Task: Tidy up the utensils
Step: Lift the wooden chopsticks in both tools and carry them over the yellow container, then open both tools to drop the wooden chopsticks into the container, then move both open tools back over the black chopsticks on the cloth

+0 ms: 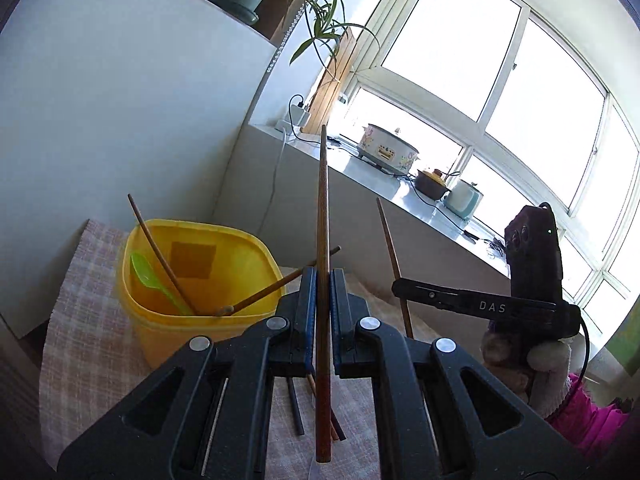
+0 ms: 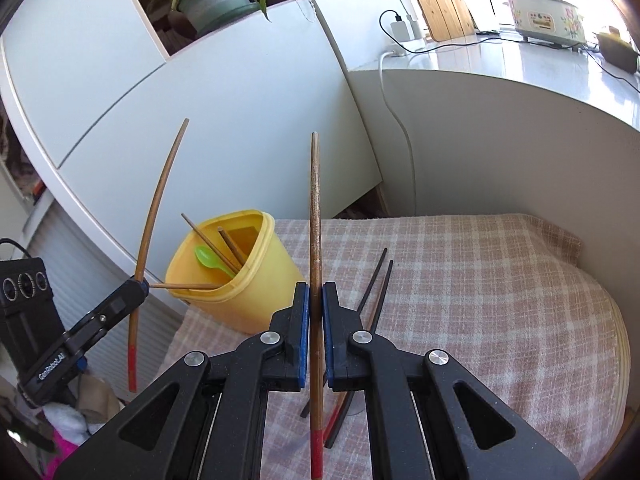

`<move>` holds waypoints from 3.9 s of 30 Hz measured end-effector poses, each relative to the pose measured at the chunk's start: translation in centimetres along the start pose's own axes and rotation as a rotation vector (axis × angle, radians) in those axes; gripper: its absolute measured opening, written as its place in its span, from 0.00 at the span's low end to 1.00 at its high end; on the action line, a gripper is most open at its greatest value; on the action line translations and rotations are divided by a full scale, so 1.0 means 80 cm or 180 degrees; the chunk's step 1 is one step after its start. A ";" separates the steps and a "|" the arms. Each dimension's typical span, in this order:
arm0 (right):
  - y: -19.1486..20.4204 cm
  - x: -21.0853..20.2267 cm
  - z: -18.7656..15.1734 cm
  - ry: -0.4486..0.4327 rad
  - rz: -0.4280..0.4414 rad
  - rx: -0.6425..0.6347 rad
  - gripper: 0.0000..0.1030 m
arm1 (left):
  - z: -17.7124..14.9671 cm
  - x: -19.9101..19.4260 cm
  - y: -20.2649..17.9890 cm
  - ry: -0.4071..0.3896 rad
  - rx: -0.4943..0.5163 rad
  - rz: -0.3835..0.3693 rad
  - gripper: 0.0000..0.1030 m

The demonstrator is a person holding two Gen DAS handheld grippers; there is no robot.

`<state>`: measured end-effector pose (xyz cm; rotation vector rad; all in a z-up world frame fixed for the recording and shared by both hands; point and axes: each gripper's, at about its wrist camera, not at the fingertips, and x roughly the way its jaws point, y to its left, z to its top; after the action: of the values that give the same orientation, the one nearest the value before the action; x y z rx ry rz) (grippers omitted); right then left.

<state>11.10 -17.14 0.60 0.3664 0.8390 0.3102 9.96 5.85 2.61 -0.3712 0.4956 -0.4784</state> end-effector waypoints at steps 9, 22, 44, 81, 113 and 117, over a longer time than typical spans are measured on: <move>0.052 0.011 0.023 -0.0145 0.0144 -0.0150 0.05 | 0.042 0.004 0.053 -0.0289 -0.0094 0.0109 0.04; 0.099 0.043 0.056 -0.0282 0.0118 -0.0303 0.05 | 0.054 0.042 0.113 -0.0366 -0.0216 0.0152 0.04; 0.133 0.113 0.086 -0.0457 -0.0205 -0.0472 0.05 | 0.040 0.071 0.154 -0.0389 -0.0346 0.0160 0.04; 0.113 0.103 0.057 -0.0387 -0.0283 -0.0535 0.10 | 0.022 0.033 0.113 -0.0360 -0.0049 0.0330 0.04; 0.048 -0.024 0.012 -0.0892 -0.0360 -0.0424 0.53 | -0.003 -0.058 0.010 -0.0638 0.0627 0.0573 0.32; 0.016 -0.039 0.002 -0.0938 -0.0476 -0.0285 0.62 | -0.018 -0.055 -0.008 -0.0540 0.0692 0.0530 0.32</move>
<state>9.10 -17.30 3.34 0.2562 0.5573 0.1490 5.59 7.27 3.32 -0.1578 0.3031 -0.3321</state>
